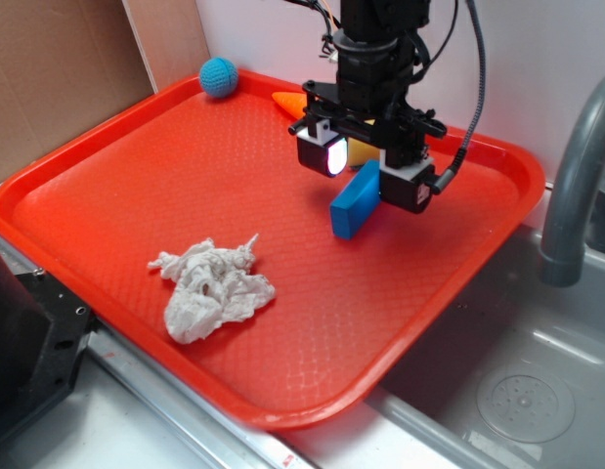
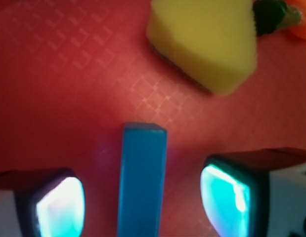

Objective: Grab the blue block.

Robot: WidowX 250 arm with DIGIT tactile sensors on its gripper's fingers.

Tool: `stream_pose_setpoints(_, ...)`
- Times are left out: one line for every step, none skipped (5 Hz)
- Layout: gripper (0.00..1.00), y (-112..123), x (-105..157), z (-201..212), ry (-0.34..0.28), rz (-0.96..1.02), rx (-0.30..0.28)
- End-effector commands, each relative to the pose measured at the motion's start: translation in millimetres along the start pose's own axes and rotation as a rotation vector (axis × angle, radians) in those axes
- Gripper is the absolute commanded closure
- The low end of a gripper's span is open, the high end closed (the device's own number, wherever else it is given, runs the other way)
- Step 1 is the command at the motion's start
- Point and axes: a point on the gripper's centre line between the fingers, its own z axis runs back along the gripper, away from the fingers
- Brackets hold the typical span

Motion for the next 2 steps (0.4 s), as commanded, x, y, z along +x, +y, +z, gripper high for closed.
stream_pose_setpoints(0.0, 10.0, -0.7, -2.8, 0.006, 0.008, -0.017)
stream_pose_setpoints(1.0, 10.8, 0.5, -3.6, 0.009, 0.008, -0.011)
